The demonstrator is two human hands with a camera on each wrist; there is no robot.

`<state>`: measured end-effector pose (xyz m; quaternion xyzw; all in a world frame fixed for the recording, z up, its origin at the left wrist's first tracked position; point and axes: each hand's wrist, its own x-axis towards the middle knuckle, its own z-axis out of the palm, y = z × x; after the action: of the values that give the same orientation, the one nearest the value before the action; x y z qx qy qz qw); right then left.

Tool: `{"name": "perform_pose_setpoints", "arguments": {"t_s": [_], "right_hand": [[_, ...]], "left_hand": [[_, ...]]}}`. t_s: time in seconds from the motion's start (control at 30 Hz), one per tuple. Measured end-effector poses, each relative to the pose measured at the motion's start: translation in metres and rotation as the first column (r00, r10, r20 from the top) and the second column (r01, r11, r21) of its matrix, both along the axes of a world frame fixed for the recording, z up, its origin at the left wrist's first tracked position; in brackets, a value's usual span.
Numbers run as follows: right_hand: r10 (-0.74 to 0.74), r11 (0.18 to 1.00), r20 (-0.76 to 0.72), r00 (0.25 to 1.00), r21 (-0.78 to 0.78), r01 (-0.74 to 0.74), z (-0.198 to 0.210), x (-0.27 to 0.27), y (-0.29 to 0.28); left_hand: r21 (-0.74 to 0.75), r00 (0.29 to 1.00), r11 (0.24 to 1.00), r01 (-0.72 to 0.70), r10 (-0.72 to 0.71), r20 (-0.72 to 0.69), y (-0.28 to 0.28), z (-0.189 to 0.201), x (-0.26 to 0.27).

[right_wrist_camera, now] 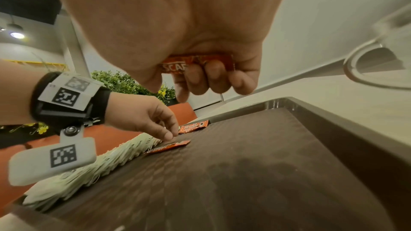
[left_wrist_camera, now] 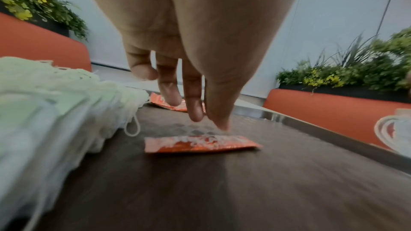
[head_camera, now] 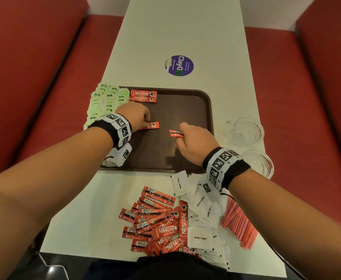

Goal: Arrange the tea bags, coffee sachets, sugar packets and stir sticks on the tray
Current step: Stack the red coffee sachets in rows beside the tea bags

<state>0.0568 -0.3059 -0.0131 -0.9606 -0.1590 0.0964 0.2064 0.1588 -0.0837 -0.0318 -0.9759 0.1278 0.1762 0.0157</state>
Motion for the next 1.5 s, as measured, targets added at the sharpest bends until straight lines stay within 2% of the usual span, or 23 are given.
{"name": "perform_pose_setpoints", "arguments": {"t_s": [0.07,0.17,0.4,0.6,0.77,0.93,1.03,1.1,1.17,1.23,1.3,1.4,1.5], "right_hand": [[-0.027,0.998,-0.052,0.998,0.051,0.030,0.001,0.002,0.001],[-0.052,0.992,-0.108,0.993,0.110,0.064,0.003,0.006,0.003],[-0.046,0.989,-0.136,0.990,0.133,0.064,0.001,0.011,0.003],[-0.055,0.986,-0.166,0.985,0.147,0.080,0.002,0.009,0.000],[-0.037,0.993,-0.152,0.988,0.102,0.053,0.003,0.010,-0.003],[-0.055,0.990,-0.174,0.983,0.117,0.076,0.004,0.009,-0.003],[-0.072,0.982,-0.207,0.976,0.156,0.106,0.004,0.010,-0.003],[-0.063,0.985,-0.208,0.976,0.145,0.094,0.003,0.013,-0.003],[-0.043,0.993,-0.181,0.982,0.099,0.062,0.000,0.017,-0.003],[-0.018,0.998,-0.167,0.986,0.050,0.027,-0.002,0.019,-0.003],[0.001,1.000,-0.167,0.986,0.026,0.003,-0.002,0.019,-0.001],[-0.012,0.998,-0.187,0.982,0.066,0.025,0.000,0.019,0.000],[-0.035,0.994,-0.178,0.983,0.098,0.053,0.003,0.017,0.001]], "left_hand": [[0.036,0.998,0.999,0.020,-0.018,-0.056,-0.003,0.000,0.005],[0.064,0.998,0.998,0.000,0.004,-0.068,-0.005,0.003,0.022],[0.066,0.998,0.996,-0.057,0.056,0.008,-0.012,0.009,0.061],[0.035,0.991,0.994,-0.106,0.103,0.080,-0.015,0.000,0.071],[0.116,0.999,0.993,-0.031,0.028,0.027,-0.021,0.001,0.079],[0.113,0.999,0.993,-0.025,0.029,-0.032,-0.025,0.006,0.078],[0.029,1.000,0.999,-0.017,0.016,0.027,-0.022,0.013,0.068],[-0.134,0.995,0.991,0.018,-0.005,0.096,-0.022,0.023,0.056],[-0.320,0.990,0.943,0.086,-0.046,0.132,-0.024,0.033,0.037],[-0.479,0.993,0.871,0.112,-0.084,0.080,-0.029,0.042,0.012],[-0.577,0.987,0.804,0.143,-0.161,0.022,-0.030,0.048,-0.012],[-0.576,0.945,0.764,0.292,-0.322,0.051,-0.027,0.045,-0.027],[-0.463,0.936,0.815,0.348,-0.333,0.117,-0.022,0.035,-0.025]]}}
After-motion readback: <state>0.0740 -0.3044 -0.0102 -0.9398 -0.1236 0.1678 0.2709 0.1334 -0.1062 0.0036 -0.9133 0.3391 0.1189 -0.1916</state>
